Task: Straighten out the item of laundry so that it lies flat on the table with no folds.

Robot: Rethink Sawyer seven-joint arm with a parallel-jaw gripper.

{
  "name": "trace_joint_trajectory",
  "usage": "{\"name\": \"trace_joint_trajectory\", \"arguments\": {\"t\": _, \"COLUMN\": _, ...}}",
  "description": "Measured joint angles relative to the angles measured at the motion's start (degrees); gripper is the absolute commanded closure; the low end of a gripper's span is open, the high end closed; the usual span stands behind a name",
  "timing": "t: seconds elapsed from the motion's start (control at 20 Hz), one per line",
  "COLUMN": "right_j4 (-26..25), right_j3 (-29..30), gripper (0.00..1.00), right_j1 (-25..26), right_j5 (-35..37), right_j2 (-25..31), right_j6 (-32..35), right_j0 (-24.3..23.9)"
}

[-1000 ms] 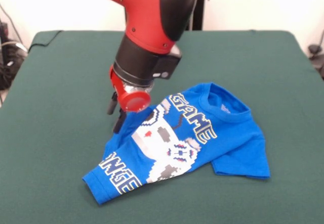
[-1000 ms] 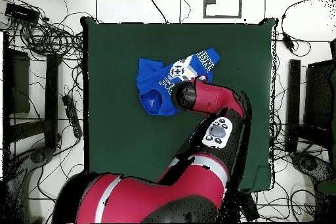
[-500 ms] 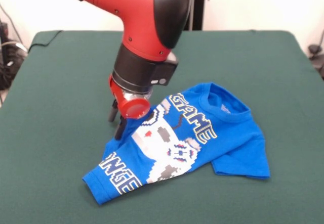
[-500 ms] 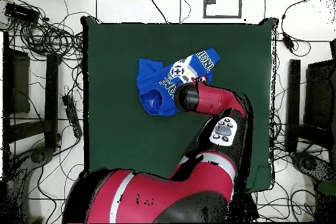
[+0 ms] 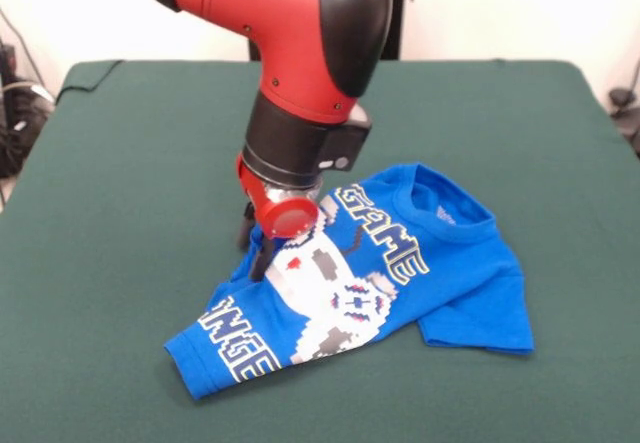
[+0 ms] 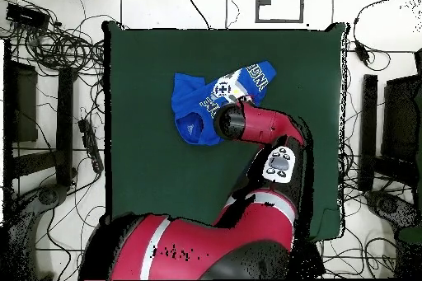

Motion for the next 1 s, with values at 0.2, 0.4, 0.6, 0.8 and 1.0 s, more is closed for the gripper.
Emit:
{"name": "trace_joint_trajectory", "arguments": {"t": 0.2, "right_j4": 0.0, "right_j3": 1.3, "gripper": 0.0, "right_j1": -1.1, "right_j5": 0.0, "right_j2": 0.8, "right_j6": 0.0, "right_j0": -0.2}}
{"name": "trace_joint_trajectory", "arguments": {"t": 0.4, "right_j4": 0.0, "right_j3": 1.3, "gripper": 0.0, "right_j1": -1.1, "right_j5": 0.0, "right_j2": 1.4, "right_j6": 0.0, "right_j0": -0.4}}
{"name": "trace_joint_trajectory", "arguments": {"t": 0.6, "right_j4": 0.0, "right_j3": 1.4, "gripper": 0.0, "right_j1": -1.1, "right_j5": 0.0, "right_j2": 2.4, "right_j6": 0.0, "right_j0": -0.9}}
{"name": "trace_joint_trajectory", "arguments": {"t": 0.8, "right_j4": -0.5, "right_j3": 1.4, "gripper": 0.0, "right_j1": -1.3, "right_j5": 0.0, "right_j2": 2.5, "right_j6": 0.0, "right_j0": -1.0}}
{"name": "trace_joint_trajectory", "arguments": {"t": 1.0, "right_j4": -1.4, "right_j3": 1.4, "gripper": 1.0, "right_j1": -1.6, "right_j5": -0.1, "right_j2": 2.6, "right_j6": 0.0, "right_j0": -1.0}}
